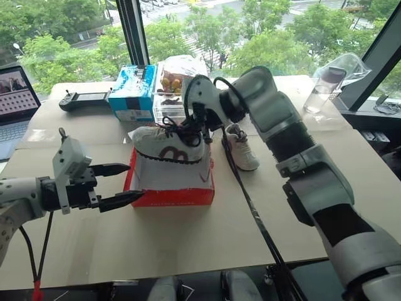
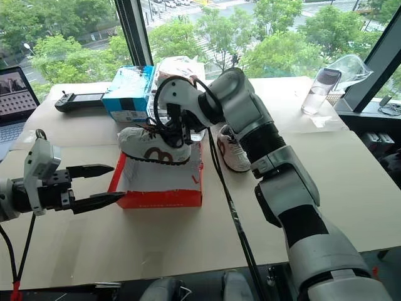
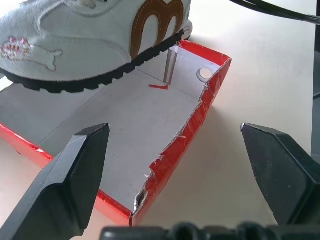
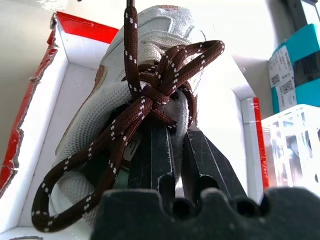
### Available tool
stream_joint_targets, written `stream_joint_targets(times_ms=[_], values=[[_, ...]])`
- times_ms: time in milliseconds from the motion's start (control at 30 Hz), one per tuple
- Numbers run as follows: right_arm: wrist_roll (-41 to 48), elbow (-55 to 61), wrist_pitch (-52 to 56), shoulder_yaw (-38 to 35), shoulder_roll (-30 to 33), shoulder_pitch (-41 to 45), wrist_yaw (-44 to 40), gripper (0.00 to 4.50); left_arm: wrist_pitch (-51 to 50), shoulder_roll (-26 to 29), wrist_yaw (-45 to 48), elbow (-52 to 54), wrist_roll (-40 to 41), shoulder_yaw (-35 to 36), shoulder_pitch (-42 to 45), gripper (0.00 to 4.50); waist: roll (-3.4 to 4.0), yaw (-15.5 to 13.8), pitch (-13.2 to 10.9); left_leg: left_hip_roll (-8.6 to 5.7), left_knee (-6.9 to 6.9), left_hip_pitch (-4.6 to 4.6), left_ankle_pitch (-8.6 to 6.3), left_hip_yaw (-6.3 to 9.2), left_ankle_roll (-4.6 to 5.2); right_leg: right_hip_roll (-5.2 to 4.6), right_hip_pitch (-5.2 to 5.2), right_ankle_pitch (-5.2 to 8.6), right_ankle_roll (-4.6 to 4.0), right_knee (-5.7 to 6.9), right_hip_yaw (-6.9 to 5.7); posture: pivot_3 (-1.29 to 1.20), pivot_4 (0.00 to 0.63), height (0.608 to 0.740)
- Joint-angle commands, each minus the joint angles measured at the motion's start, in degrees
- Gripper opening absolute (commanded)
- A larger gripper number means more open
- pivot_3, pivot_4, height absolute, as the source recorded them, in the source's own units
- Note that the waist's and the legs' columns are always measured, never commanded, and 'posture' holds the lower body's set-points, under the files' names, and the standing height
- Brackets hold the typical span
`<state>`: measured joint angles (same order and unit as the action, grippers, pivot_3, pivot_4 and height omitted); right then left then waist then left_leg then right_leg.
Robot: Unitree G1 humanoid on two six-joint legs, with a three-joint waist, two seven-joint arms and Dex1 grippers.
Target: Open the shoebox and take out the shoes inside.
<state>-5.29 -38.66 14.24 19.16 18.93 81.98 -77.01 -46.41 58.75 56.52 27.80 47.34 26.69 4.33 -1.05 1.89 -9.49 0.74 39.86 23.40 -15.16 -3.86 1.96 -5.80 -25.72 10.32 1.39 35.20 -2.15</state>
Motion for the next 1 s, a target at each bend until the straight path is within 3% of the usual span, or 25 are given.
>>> stream_joint_targets(times_ms=[33,133,400,667,800,1000], values=[[4.7,-3.5,8.1,-9.9,6.4,6.2,4.1,0.07,1.1,0.1,-0.4,-0.6,2.7,0.9,5.1,4.50,-0.01,-0.5,0.0,0.00,0.00,0.02,0.00,-0.01,0.00,-0.01,0.00,0.00,0.00,0.00,0.00,0.00,0.150,0.740],[5.2,-5.7,11.5,-13.1,11.7,5.4,6.6,0.07,1.4,-0.8,-1.1,-1.6,3.4,-0.1,8.6,4.50,-0.02,-1.1,0.0,0.00,0.02,0.18,0.00,-0.01,0.00,0.00,-0.16,-0.01,-0.01,-0.01,-0.01,0.00,0.150,0.740],[-0.1,-13.6,11.9,-12.2,26.3,-4.3,12.8,0.07,1.6,-1.3,0.2,-4.9,4.6,-4.0,16.2,4.50,-0.04,-1.1,0.0,-0.04,0.02,0.20,-0.05,-0.14,0.11,-0.01,-0.12,-0.01,0.00,-0.12,0.05,0.00,0.150,0.740],[-1.2,-23.1,6.8,-14.4,23.3,-8.5,28.7,0.07,3.7,-2.1,2.3,-9.2,1.4,-8.8,19.7,4.50,0.00,1.2,0.0,-0.01,-0.01,0.04,-0.01,-0.54,0.05,0.20,-0.35,-0.02,0.01,-0.03,0.71,0.00,0.150,0.740],[-1.1,-26.9,3.8,-15.0,21.1,-9.4,31.2,0.07,4.3,-1.5,2.8,-10.0,0.4,-9.5,20.1,4.50,-0.01,1.3,0.0,0.04,-0.02,-0.07,-0.02,-0.70,0.07,0.25,-0.38,-0.03,0.03,-0.07,0.93,0.00,0.150,0.740],[-1.7,-29.7,-1.4,-15.1,18.6,-10.8,33.8,2.16,3.7,-1.4,3.1,-9.3,-0.1,-8.6,19.3,4.50,-0.01,0.7,0.0,0.07,-0.01,-0.09,-0.06,-0.82,0.13,0.27,-0.37,-0.07,0.10,-0.06,1.08,0.00,0.150,0.740]])
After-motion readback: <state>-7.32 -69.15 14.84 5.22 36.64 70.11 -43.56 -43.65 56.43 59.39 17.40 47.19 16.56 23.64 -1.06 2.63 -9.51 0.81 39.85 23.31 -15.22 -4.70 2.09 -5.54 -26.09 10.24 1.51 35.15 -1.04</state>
